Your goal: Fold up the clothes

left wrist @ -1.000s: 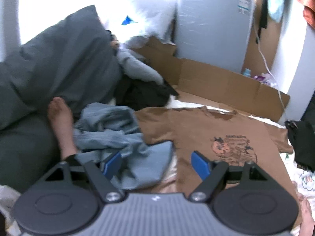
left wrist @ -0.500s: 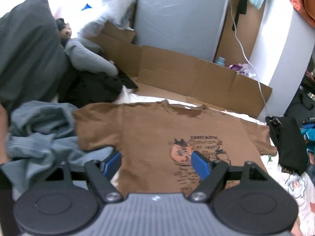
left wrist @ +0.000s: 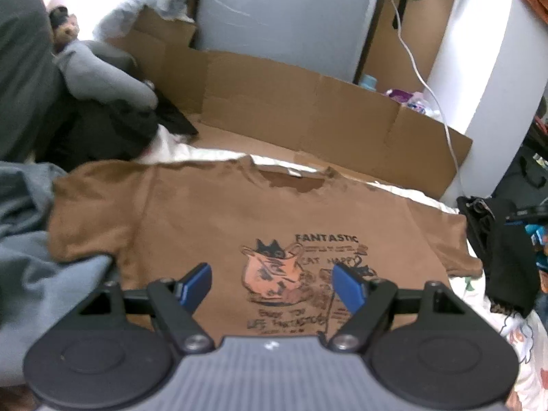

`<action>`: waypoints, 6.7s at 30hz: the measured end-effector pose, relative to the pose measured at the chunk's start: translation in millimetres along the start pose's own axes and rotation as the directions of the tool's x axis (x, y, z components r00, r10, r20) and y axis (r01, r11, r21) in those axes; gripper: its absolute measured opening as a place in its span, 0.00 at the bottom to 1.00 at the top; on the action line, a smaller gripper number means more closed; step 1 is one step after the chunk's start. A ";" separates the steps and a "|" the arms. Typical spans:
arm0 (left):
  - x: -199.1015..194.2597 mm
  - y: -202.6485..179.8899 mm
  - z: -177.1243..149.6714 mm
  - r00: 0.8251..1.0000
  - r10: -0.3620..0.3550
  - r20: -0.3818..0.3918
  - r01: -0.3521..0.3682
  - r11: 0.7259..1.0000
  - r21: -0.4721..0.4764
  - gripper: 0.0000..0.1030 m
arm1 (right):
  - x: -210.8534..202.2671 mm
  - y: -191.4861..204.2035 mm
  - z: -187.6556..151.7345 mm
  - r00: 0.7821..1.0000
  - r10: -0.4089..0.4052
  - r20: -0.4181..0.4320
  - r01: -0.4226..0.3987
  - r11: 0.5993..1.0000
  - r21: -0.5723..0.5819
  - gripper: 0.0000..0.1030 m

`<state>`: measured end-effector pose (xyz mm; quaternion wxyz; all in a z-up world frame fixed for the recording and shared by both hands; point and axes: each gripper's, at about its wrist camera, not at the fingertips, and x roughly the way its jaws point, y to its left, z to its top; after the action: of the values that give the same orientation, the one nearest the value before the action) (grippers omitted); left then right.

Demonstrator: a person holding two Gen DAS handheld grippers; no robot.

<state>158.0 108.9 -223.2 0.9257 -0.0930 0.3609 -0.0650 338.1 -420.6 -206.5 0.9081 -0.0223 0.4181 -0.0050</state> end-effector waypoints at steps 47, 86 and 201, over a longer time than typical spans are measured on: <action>72.9 21.6 -44.0 0.997 -0.031 -0.070 0.030 0.999 -0.020 0.78 | 163.4 -13.0 8.3 0.979 -0.199 -0.039 0.190 0.836 0.516 0.24; 71.9 14.8 -42.4 0.997 -0.058 -0.056 0.056 0.998 -0.026 0.78 | 168.0 -39.2 11.6 0.985 -0.168 -0.032 0.126 0.584 0.802 0.52; 268.5 -292.8 -6.2 0.941 -0.149 -0.303 0.228 0.943 0.242 0.21 | 94.4 -34.3 -113.3 0.986 0.089 -0.144 0.072 0.549 0.833 0.45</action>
<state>334.4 -227.5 -339.7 0.8585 0.0115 0.4651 -0.2158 313.8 -461.5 -350.1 0.7705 0.4143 0.4410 -0.2005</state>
